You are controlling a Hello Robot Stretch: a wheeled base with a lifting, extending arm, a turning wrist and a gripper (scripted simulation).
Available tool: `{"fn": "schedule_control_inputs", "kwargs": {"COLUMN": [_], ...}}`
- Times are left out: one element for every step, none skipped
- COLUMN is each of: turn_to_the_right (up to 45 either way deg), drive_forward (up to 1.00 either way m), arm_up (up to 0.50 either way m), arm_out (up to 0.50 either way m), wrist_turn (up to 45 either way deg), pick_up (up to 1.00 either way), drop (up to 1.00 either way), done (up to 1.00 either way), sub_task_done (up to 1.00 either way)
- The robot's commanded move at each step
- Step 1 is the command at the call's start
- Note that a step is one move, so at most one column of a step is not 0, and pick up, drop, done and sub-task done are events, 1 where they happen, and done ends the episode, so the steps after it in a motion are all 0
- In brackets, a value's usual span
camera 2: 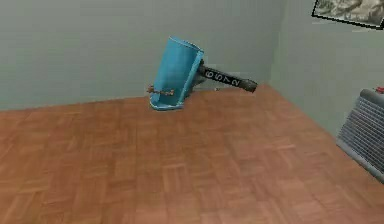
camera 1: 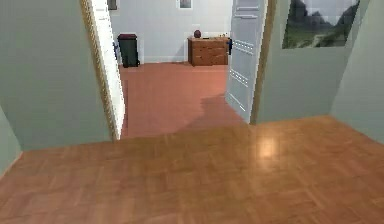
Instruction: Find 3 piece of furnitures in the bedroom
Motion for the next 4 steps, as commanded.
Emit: {"fn": "schedule_control_inputs", "kwargs": {"turn_to_the_right": [0.0,0.0,0.0,45.0], "drive_forward": [1.0,1.0,1.0,0.0], "arm_up": [0.0,0.0,0.0,0.0], "arm_out": [0.0,0.0,0.0,0.0], "wrist_turn": [0.0,0.0,0.0,0.0], "pick_up": [0.0,0.0,0.0,0.0], "drop": [0.0,0.0,0.0,0.0], "done": [0.0,0.0,0.0,0.0], "sub_task_done": [0.0,0.0,0.0,0.0]}}
